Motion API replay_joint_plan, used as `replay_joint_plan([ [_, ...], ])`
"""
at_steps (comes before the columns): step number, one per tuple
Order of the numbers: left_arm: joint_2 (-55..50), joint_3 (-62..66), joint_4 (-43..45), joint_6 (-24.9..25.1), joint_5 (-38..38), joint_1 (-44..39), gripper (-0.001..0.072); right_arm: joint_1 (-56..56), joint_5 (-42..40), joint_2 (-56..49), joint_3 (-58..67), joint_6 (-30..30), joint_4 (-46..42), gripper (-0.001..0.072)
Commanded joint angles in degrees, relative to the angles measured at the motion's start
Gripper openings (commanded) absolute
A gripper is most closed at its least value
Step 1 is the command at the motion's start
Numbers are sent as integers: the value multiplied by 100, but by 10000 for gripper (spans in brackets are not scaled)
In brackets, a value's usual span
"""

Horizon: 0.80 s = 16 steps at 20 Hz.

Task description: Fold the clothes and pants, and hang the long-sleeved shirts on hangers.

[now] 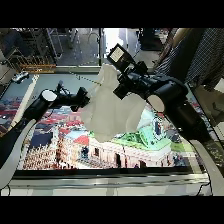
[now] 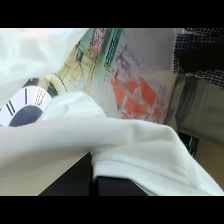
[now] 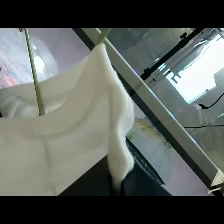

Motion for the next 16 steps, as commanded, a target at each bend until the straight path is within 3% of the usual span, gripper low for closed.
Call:
replay_joint_plan([
  [1,59,13,-131,942,129,697,10,-199,402,234,7,-4,498,20],
  [6,-146,20,-1663,2177,-26,1565,8,-496,393,260,-2,-358,1878,19],
  [9,-321,17,-1674,2413,-380,1368,9,-496,295,245,-17,-354,2127,19],
  [13,-422,66,-1722,2417,-225,1143,9,-496,219,229,-17,-420,2514,19],
  [16,-426,70,-2380,2658,-92,1036,9,-496,302,192,-17,-599,2855,19],
])
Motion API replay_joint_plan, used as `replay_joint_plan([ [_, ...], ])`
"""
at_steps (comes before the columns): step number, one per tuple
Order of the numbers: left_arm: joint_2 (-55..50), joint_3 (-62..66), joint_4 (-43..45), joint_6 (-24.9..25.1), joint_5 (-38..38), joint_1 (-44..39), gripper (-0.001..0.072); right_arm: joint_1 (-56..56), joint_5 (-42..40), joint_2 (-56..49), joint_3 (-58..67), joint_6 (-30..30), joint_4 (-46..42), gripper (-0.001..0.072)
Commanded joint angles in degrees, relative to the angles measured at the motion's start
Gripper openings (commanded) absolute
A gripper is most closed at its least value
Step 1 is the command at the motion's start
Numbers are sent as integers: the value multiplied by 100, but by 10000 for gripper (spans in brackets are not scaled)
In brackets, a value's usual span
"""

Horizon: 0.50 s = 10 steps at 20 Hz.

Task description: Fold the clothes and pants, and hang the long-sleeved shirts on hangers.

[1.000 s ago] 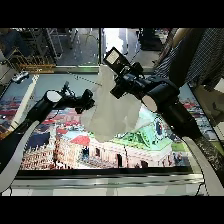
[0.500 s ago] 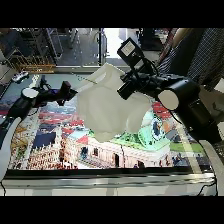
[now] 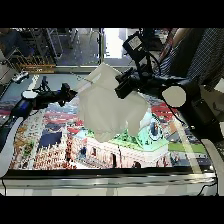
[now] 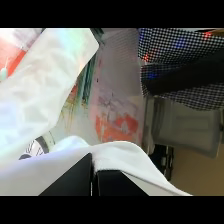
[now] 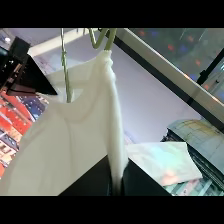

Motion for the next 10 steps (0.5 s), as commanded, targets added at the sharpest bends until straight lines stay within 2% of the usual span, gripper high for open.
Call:
replay_joint_plan([
  [1,-26,22,-723,247,157,-127,9,0,177,-44,-4,-160,531,19],
  [6,-26,28,-767,240,297,-179,9,0,765,-44,-4,-549,940,19],
  [10,-26,28,-769,243,282,-179,9,0,1091,-42,-2,-579,761,19],
])
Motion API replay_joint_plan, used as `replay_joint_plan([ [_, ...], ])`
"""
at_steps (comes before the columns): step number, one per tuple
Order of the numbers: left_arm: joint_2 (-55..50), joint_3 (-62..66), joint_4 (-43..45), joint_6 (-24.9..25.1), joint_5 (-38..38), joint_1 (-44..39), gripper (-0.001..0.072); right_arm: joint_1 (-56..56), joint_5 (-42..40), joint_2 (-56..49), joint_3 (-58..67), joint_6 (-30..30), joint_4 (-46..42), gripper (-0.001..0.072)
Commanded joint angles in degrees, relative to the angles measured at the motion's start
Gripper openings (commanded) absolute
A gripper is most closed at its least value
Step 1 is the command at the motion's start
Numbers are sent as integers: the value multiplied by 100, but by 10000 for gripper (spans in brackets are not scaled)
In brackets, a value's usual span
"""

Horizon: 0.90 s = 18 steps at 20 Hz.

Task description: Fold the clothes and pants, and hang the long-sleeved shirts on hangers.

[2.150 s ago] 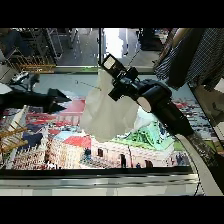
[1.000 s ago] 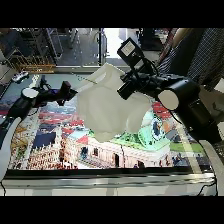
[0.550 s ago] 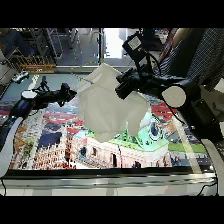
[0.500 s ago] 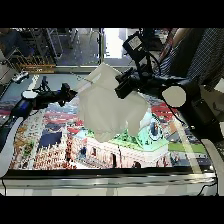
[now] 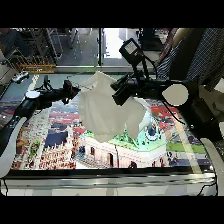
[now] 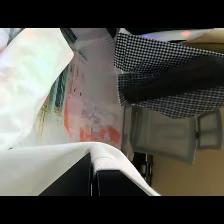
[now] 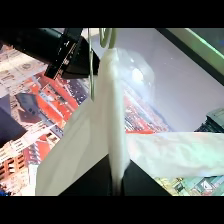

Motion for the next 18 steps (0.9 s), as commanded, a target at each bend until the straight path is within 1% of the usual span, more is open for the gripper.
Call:
replay_joint_plan([
  [1,2,7,-55,20,-61,33,9,2,387,-2,-2,-35,-289,19],
  [3,2,7,-52,26,-269,157,9,0,437,-2,0,199,-837,19],
  [5,2,7,-59,26,-411,363,9,0,664,0,-2,151,-1189,19],
  [7,2,42,-57,208,-584,553,9,2,984,0,-2,39,-1611,19],
  [10,2,295,-55,463,-850,719,9,2,1582,-13,-2,-599,-2192,18],
  [13,9,822,-55,726,-1298,737,9,7,1766,-101,-155,-612,-2481,18],
  [14,35,1062,-52,778,-1539,675,8,7,1700,-195,-227,-503,-2446,18],
  [15,92,1296,-52,855,-1727,581,8,7,1453,-319,-286,-122,-2369,18],
  [16,168,1499,-52,859,-1847,470,8,7,1001,-444,-323,391,-2337,18],
  [18,391,1821,-48,859,-1967,195,8,7,-422,-612,-328,1716,-2208,18],
])
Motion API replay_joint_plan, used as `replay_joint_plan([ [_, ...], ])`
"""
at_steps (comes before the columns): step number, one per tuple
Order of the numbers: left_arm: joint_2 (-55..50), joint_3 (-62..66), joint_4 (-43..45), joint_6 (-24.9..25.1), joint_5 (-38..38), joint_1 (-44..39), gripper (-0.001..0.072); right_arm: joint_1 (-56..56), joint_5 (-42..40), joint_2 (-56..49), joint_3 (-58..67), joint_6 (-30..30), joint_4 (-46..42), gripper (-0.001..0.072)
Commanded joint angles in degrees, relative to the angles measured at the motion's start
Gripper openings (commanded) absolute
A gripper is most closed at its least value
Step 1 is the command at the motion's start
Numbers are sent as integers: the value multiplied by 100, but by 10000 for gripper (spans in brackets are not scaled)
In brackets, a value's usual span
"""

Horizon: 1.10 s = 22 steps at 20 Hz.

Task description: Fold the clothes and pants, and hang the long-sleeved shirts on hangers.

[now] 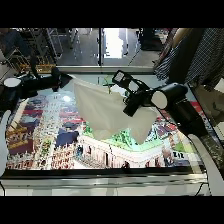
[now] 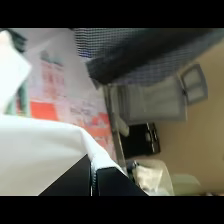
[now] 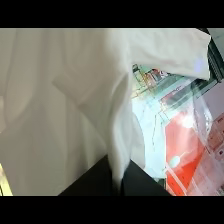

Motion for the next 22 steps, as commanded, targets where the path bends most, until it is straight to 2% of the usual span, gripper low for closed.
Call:
replay_joint_plan([
  [1,328,573,13,109,-444,-398,9,7,-2046,-229,-66,1971,109,18],
  [3,570,715,157,109,-398,-654,11,7,-2798,-221,11,3053,-22,18],
  [4,704,743,120,109,-393,-787,35,7,-2988,-205,76,3456,-146,18],
  [5,837,772,90,109,-393,-916,135,7,-3158,-168,116,3709,-166,18],
  [7,1145,870,146,120,-273,-1169,471,7,-3517,0,162,4085,-216,17],
  [8,1285,890,175,219,-96,-1228,524,7,-3683,155,160,4197,-264,17],
  [11,1722,892,22,302,15,-1250,524,-55,-3967,686,162,4207,-739,17],
  [15,2358,890,-13,304,-459,-1239,524,-885,-4330,1469,168,4465,-1071,17],
  [17,2636,890,116,304,-570,-1239,523,-1624,-3794,1812,310,4463,-1169,17],
  [20,2868,885,186,330,-573,-1239,520,-2959,-2433,2201,654,4347,-1563,17],
  [22,2920,885,190,804,-575,-1239,520,-3862,-1692,2406,798,3779,-1703,17],
])
